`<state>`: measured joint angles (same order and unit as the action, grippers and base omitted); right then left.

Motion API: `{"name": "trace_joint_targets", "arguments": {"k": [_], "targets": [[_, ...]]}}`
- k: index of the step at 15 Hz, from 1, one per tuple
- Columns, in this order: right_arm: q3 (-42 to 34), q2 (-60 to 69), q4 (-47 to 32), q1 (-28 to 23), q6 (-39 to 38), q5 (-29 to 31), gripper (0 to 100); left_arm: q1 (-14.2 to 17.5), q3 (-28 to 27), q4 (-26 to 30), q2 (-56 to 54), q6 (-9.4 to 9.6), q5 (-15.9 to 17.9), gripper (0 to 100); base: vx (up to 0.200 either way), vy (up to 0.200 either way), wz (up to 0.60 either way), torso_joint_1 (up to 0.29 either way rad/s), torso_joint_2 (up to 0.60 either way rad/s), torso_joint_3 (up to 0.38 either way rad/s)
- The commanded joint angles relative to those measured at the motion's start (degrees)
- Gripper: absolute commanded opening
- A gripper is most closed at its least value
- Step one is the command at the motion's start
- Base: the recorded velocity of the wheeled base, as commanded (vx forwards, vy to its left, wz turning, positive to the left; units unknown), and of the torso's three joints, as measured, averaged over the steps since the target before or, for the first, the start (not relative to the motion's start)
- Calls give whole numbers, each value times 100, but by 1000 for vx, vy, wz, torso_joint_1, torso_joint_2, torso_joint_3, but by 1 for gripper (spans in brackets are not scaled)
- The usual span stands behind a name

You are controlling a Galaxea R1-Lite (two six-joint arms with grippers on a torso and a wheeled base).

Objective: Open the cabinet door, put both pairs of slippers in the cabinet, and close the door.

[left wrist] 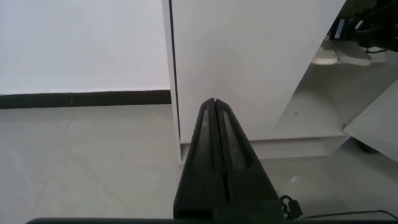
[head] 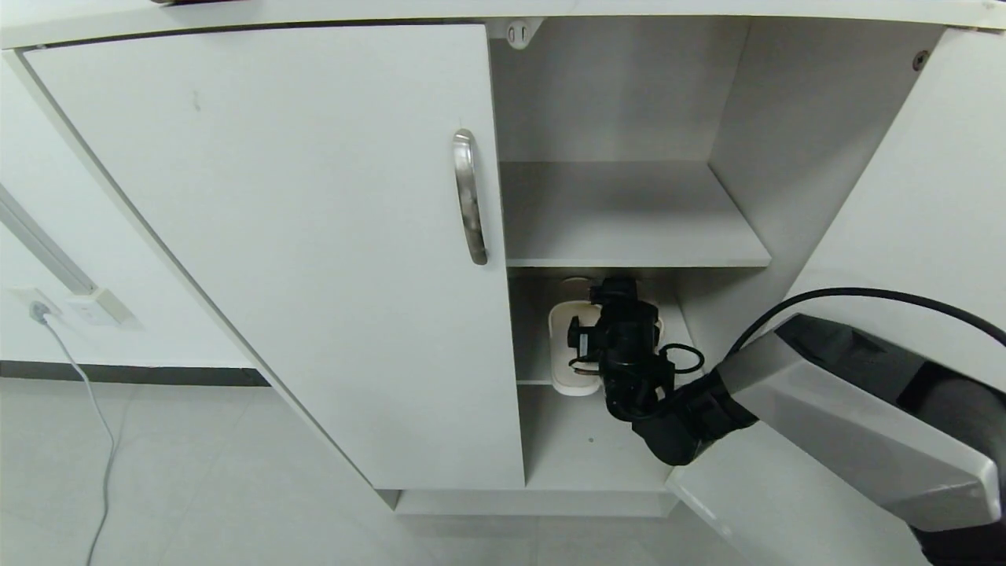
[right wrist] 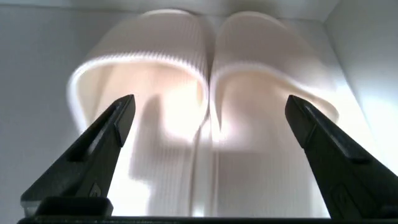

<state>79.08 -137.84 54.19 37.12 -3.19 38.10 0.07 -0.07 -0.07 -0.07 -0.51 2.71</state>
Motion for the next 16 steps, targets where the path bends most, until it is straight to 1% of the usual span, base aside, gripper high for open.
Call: {"name": "trace_joint_targets", "arguments": {"k": [1, 4, 6, 7, 9, 13, 16], "targets": [[-903, 706, 347, 252, -6, 14, 100, 1, -1, -1, 7, -2, 2, 0, 0, 0, 0, 0, 0, 0], [-2318, 1356, 918, 639, -15, 31, 100, 1, -1, -10, 7, -2, 2, 0, 0, 0, 0, 0, 0, 0], [-3100, 1734, 1006, 788, -15, 40, 100, 1, -1, -1, 7, -2, 11, 0, 0, 0, 0, 0, 0, 0], [-3373, 1901, 1068, 841, -67, 40, 100, 1, -1, -10, 7, -2, 11, 0, 0, 0, 0, 0, 0, 0], [-3382, 1971, 1068, 929, -120, 40, 100, 1, -1, -1, 7, -2, 2, 0, 0, 0, 0, 0, 0, 0], [-3382, 1963, 1076, 946, -146, 40, 100, 1, -1, -1, 7, -2, 11, 0, 0, 0, 0, 0, 0, 0], [-3408, 1971, 1076, 937, -146, 40, 100, 1, -1, -1, 7, -2, 11, 0, -200, 0, 0, 2, 2, -2]]}}
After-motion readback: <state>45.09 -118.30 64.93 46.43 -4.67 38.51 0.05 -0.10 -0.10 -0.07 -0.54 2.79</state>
